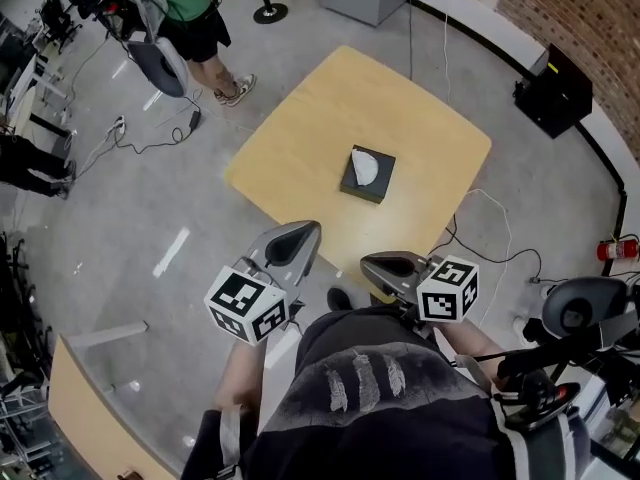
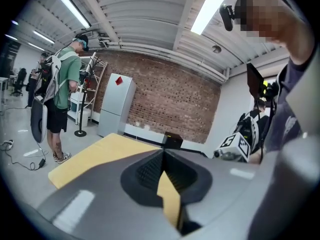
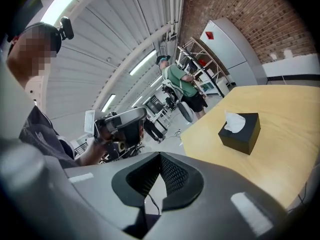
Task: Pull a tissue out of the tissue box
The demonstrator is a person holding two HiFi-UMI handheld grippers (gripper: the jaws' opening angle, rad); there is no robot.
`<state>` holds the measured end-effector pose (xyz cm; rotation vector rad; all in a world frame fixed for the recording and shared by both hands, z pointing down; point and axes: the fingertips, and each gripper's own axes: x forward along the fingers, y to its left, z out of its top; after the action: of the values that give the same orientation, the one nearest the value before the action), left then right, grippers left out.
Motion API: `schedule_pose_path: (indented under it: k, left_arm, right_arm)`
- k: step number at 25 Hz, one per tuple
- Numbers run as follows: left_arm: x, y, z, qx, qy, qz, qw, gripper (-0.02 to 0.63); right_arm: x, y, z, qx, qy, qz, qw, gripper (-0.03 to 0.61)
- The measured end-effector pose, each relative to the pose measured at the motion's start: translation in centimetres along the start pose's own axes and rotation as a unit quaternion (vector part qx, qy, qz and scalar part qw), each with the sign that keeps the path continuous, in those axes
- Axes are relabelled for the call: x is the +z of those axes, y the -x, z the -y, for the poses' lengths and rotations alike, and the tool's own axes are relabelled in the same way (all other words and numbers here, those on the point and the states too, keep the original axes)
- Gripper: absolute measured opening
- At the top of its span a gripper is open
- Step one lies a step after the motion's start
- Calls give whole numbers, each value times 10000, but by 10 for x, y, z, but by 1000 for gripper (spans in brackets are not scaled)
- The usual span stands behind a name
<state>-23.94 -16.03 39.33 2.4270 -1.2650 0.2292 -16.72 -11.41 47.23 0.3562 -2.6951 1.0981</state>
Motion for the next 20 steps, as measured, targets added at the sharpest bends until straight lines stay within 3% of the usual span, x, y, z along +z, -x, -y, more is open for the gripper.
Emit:
schedule_pose_path:
  k: [6,14,15,16,17,20]
  left_arm:
    - [5,-41,-12,59,34,-240,9997,2]
    - [-20,-126,-51,436,262,-836,9952,3]
    - [-24,-136,-53,439,362,-877,9945,33]
    - [-29,-146,-56,430,459,-932,9937,153]
    - [-33,-155,-59,433,522,-1000,9927,220]
    - [-39,-175,-70,535,506,-1188,9902,294]
  right_arm:
    - [6,13,25,-100,-150,62,9998,-2]
    - [10,30,74,-277,-310,116,9991,-2]
    - [9,32,78,-315,-322,103,9989,-2]
    - [7,32,81,-340,-340,93,9988,-2]
    - [6,31,84,-350,-354,86,9987,-2]
    - [10,28,91,-350,-326,50,9988,-2]
